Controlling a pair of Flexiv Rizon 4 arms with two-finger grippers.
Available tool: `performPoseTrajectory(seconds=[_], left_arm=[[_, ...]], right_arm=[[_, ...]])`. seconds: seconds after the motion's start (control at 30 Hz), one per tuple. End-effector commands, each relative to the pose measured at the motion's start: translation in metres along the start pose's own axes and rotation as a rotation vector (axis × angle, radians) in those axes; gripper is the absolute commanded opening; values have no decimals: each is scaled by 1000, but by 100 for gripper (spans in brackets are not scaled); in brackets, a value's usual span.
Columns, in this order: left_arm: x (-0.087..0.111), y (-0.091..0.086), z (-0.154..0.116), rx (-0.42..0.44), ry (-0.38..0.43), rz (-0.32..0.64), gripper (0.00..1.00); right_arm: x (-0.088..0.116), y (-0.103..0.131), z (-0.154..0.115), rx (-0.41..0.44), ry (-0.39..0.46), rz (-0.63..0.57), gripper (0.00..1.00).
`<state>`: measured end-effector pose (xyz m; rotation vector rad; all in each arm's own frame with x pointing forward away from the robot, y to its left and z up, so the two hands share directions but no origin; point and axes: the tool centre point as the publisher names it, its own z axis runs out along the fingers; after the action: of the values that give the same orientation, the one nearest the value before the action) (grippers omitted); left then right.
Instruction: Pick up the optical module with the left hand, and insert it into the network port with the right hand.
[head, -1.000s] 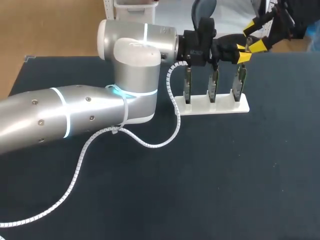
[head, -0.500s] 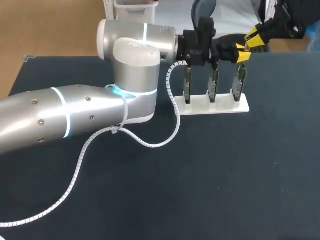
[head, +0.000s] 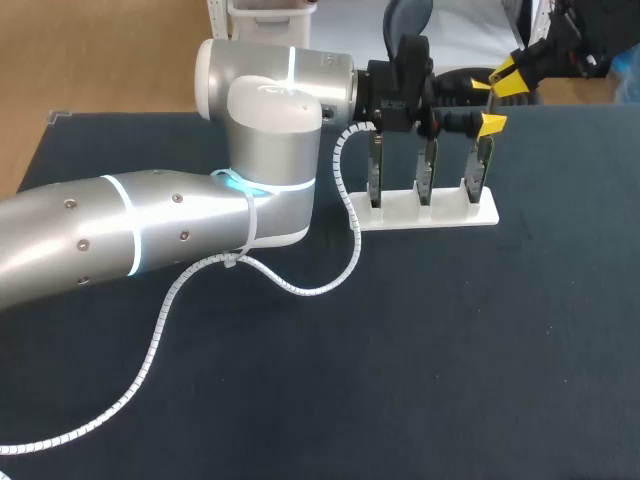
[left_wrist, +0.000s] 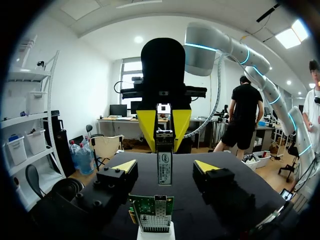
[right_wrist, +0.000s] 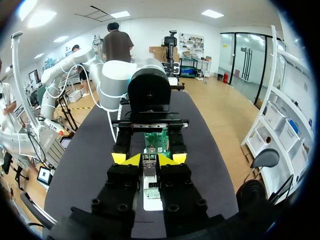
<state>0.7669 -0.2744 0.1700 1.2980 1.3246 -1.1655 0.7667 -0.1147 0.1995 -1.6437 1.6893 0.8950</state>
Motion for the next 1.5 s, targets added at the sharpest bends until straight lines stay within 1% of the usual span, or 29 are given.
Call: performPoseTrajectory(seconds=[0.03, 0.17, 0.23, 0.43, 0.53, 0.6, 0.7, 1.03, 1.17, 1.3, 1.33, 1.5], left_arm=[[1, 1, -3, -10, 13, -4, 100], [1, 0, -8, -9, 76, -27, 100], [1, -3, -10, -19, 111, -25, 100], [-2, -7, -18, -41, 183, -19, 100], [2, -10, -21, -58, 232, 1, 100], [10, -10, -21, -62, 275, -27, 100], [13, -11, -23, -70, 309, -9, 100], [18, -10, -21, -60, 391, -2, 100], [21, -10, -19, -32, 407, -5, 100], [22, -8, -20, -38, 420, -9, 100], [22, -8, -20, -48, 439, -4, 100], [25, -5, -23, -52, 445, -3, 100]], right_arm=[[0, 0, 1, 3, -4, -1, 0], [0, 0, 1, 7, -5, -1, 0], [0, 0, 1, 8, -6, -1, 0], [0, -1, 2, 13, -8, -3, 0], [0, -1, 2, 11, -7, -4, 0], [0, -1, 2, 11, -8, -4, 0], [0, -1, 1, 12, -7, -5, 0], [2, 0, -1, 15, -7, 0, 0], [2, 0, 0, 15, -10, -1, 0], [1, -1, 0, 13, -10, -3, 0], [1, -1, 1, 12, -10, -3, 0], [1, -1, 1, 10, -9, -2, 0]])
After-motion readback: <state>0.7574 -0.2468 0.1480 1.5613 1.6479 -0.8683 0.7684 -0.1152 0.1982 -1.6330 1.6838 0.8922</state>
